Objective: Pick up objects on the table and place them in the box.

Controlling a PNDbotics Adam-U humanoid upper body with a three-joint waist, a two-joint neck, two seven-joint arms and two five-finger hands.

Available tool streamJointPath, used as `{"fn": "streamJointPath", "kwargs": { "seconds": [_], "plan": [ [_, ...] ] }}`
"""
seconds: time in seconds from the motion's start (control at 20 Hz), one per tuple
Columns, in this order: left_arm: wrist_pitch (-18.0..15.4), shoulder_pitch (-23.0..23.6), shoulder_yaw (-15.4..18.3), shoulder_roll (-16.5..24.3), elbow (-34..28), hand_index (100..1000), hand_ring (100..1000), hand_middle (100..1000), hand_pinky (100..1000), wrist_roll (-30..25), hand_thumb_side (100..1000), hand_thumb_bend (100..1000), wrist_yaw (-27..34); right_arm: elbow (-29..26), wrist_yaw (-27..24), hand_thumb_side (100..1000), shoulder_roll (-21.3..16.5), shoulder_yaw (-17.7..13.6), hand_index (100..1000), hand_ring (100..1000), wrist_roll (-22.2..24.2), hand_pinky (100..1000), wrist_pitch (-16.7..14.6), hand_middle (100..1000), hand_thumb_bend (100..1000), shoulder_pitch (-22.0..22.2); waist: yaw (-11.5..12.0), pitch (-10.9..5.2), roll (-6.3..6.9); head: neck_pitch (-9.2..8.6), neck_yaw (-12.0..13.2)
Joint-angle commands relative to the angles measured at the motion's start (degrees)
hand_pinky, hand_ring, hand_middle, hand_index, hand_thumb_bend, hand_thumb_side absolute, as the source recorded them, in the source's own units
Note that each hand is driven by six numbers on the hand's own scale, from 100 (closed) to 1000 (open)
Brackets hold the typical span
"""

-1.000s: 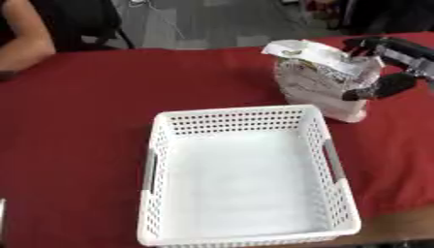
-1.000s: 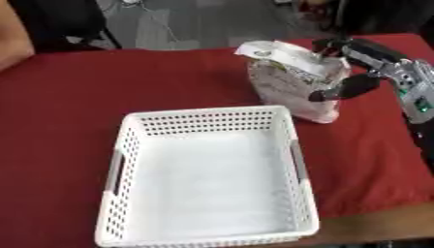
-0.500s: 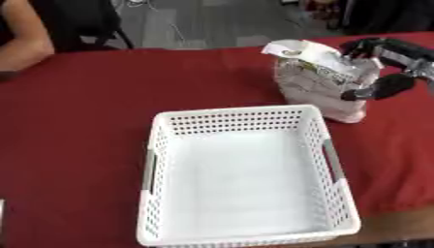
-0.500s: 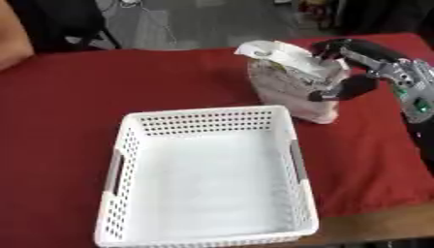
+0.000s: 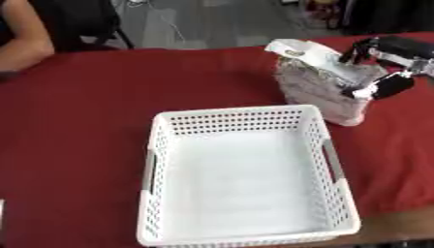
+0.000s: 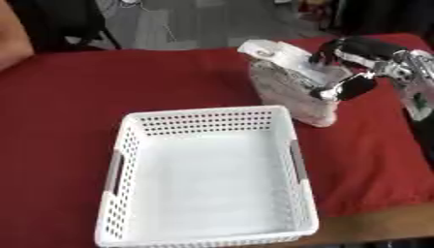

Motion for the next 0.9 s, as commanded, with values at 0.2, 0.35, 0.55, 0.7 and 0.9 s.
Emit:
{"fn": "streamJointPath", "kwargs": {
  "seconds": [0.2, 0.35, 0.55, 0.7, 0.9],
  "plan": [
    [-0.17, -0.35, -0.02, 0.66, -1.14, 992, 846, 936, 714, -0.12, 1000, 891, 0.12, -1.16, 1.32, 453, -1.77, -0.20, 808, 655, -1.10, 535, -0.40, 705, 405, -0.84, 0.04, -0.66, -0.21, 0.03, 0.06],
    [-0.14, -0.34, -0.01, 0.66, -1.14, 992, 847, 936, 714, -0.12, 1000, 890, 0.12, -1.28, 1.51, 450, -1.80, -0.15, 800, 622, -1.44, 507, -0.52, 695, 395, -0.76, 0.02, -0.65, -0.20, 0.06, 0.08],
    [-0.12, -0.31, -0.01, 0.65, -1.14, 992, 847, 936, 713, -0.11, 1000, 889, 0.11, -1.41, 1.75, 449, -1.84, -0.13, 776, 590, -1.86, 453, -0.60, 665, 361, -0.70, -0.04, -0.66, -0.18, 0.06, 0.09],
    [-0.12, -0.30, -0.01, 0.65, -1.14, 992, 847, 936, 713, -0.10, 1000, 889, 0.10, -1.56, 2.13, 449, -1.89, -0.15, 732, 551, -2.42, 392, -0.62, 604, 292, -0.63, -0.07, -0.65, -0.17, 0.10, 0.14],
    [-0.11, -0.29, -0.04, 0.63, -1.14, 992, 847, 937, 712, -0.12, 1000, 887, 0.11, -2.10, 3.05, 428, -1.93, -0.20, 543, 401, -4.56, 195, -0.71, 436, 100, -0.51, -0.08, -0.63, -0.16, 0.16, 0.18]
  ]
}}
